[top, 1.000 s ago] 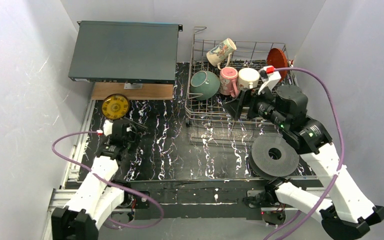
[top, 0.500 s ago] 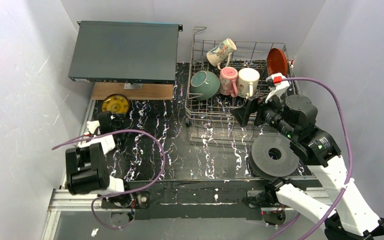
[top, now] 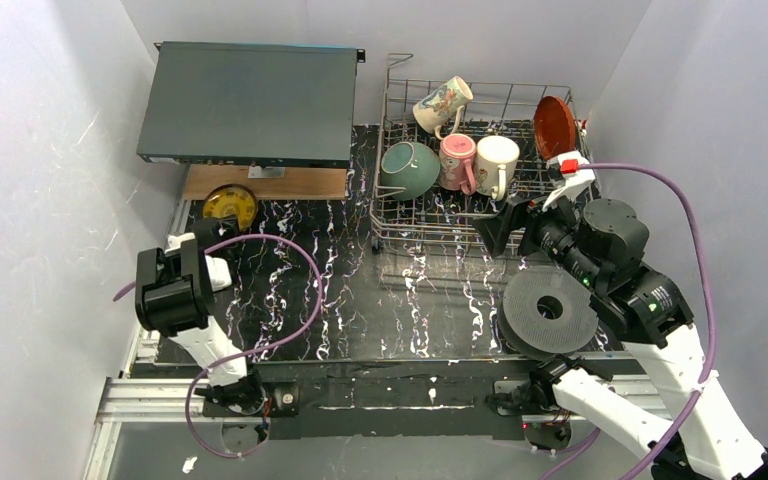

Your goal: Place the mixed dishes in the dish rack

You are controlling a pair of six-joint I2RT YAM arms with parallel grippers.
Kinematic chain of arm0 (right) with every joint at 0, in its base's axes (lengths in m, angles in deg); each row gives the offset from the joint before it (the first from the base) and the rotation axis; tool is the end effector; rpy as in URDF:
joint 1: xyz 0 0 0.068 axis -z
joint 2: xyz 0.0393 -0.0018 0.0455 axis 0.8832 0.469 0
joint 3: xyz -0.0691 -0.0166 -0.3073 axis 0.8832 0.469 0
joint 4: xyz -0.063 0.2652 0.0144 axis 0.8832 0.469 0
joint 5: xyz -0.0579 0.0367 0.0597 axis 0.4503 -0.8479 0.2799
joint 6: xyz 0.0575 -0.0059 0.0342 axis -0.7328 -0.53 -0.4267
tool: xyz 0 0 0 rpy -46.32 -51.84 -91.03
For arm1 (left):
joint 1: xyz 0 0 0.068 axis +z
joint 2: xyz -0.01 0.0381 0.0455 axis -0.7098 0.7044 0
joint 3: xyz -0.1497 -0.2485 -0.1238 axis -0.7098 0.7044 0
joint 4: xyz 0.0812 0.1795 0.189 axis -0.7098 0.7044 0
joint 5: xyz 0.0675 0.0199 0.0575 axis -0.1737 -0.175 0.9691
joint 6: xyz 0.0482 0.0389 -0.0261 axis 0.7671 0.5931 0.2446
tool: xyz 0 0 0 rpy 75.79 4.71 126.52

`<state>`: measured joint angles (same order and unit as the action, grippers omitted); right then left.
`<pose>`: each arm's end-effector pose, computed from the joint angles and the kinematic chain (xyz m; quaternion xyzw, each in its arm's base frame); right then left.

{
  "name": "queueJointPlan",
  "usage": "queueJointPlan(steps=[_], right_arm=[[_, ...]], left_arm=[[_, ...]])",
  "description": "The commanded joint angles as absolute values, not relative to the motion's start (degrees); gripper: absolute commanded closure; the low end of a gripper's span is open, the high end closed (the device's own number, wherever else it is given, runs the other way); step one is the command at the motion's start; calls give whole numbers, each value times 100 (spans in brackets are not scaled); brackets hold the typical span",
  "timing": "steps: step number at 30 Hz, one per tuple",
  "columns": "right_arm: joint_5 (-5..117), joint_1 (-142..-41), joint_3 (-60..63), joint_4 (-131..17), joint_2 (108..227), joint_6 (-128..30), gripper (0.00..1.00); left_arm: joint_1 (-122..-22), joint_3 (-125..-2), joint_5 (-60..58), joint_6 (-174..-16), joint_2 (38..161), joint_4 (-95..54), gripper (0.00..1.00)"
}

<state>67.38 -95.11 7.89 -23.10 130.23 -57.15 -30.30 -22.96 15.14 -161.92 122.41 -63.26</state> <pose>0.1100 0.0673 0.4715 -0.0995 0.7524 0.2411 0.6048 0.3272 0.0948 0.1573 -0.6286 0.5382 -0.2465 0.5043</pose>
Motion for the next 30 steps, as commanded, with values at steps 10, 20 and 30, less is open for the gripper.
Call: queueJointPlan(steps=[10,20,30], right_arm=[[6845,-9498,781,-2423,13107,-5824,2],[6707,-9494,1018,-2564,13327,-5880,2],[6213,-9493,943,-2464,14029,-5628,2]], left_arm=[[-2856,-2163,1505,-15880,12336,-6567,100],[-2855,-2401,1031,-14999,9631,-2913,100],[-3022,-2244,-792,-13975,7695,85,100]])
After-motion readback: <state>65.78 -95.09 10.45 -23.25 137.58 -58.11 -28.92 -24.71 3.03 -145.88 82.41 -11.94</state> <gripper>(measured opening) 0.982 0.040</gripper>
